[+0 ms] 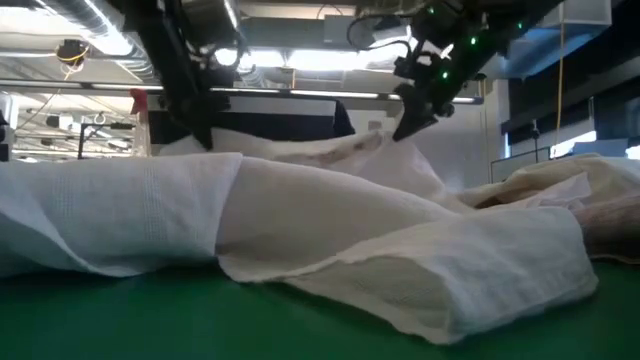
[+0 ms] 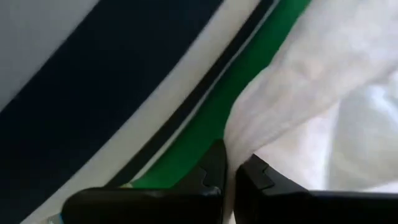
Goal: Fold laundry
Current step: Remove the white polo shirt from the blue laundry bin, then fold the white polo shirt
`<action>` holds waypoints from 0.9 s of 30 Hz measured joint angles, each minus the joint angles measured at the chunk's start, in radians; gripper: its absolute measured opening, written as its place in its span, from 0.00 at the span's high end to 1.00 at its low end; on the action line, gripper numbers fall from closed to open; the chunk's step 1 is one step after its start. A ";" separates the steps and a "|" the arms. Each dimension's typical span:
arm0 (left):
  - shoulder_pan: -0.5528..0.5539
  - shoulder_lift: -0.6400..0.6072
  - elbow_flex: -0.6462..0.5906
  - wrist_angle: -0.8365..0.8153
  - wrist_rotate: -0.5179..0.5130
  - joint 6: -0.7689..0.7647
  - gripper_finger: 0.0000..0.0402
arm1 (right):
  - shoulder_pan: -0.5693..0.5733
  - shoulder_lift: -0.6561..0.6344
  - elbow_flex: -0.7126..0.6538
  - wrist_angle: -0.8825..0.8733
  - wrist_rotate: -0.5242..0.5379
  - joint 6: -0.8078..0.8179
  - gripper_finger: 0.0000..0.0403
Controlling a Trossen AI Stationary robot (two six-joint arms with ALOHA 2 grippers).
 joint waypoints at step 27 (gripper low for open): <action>-0.575 -0.033 0.054 0.035 0.622 -0.539 0.70 | 0.446 -0.011 0.136 -0.225 -0.349 0.304 0.59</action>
